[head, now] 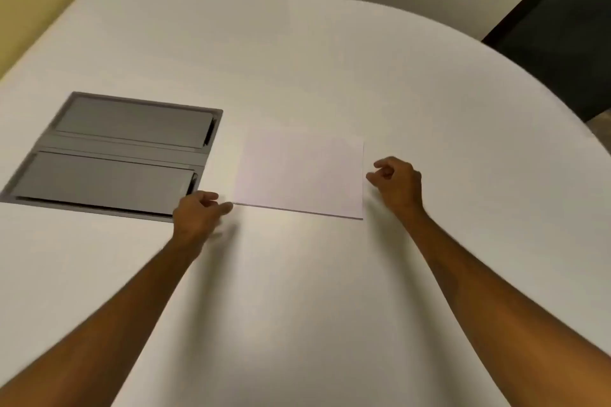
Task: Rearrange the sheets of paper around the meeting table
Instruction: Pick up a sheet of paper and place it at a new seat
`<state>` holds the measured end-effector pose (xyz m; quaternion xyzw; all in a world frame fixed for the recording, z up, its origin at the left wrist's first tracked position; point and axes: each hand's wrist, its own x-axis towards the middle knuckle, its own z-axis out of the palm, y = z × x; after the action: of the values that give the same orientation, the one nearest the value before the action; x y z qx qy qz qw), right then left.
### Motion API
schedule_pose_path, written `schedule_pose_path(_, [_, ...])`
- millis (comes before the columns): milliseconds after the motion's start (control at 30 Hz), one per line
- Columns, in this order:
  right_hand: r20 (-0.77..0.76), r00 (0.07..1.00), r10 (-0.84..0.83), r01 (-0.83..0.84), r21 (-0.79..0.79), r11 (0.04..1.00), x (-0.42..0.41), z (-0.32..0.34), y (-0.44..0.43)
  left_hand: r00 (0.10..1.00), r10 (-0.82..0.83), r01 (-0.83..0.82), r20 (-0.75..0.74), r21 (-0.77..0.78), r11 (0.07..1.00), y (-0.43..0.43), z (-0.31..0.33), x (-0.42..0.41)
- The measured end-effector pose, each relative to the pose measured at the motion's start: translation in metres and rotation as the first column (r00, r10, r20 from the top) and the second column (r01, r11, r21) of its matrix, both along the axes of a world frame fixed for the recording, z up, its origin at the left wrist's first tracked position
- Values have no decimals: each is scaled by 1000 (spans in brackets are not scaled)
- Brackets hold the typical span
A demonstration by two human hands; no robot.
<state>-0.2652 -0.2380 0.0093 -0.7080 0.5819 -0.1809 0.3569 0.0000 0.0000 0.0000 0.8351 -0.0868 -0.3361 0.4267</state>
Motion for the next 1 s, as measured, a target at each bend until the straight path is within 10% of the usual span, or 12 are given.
schedule_pose_path(567, [-116,993,-3,-3,-56,998,61,-62,-103,901,-178,21,395,371,928,-64,-43,-8])
schedule_pose_path(1000, [-16,1000,-25,25,-37,999,62,-63,-110,946,42,-95,320,152,984,-65,-44,-4])
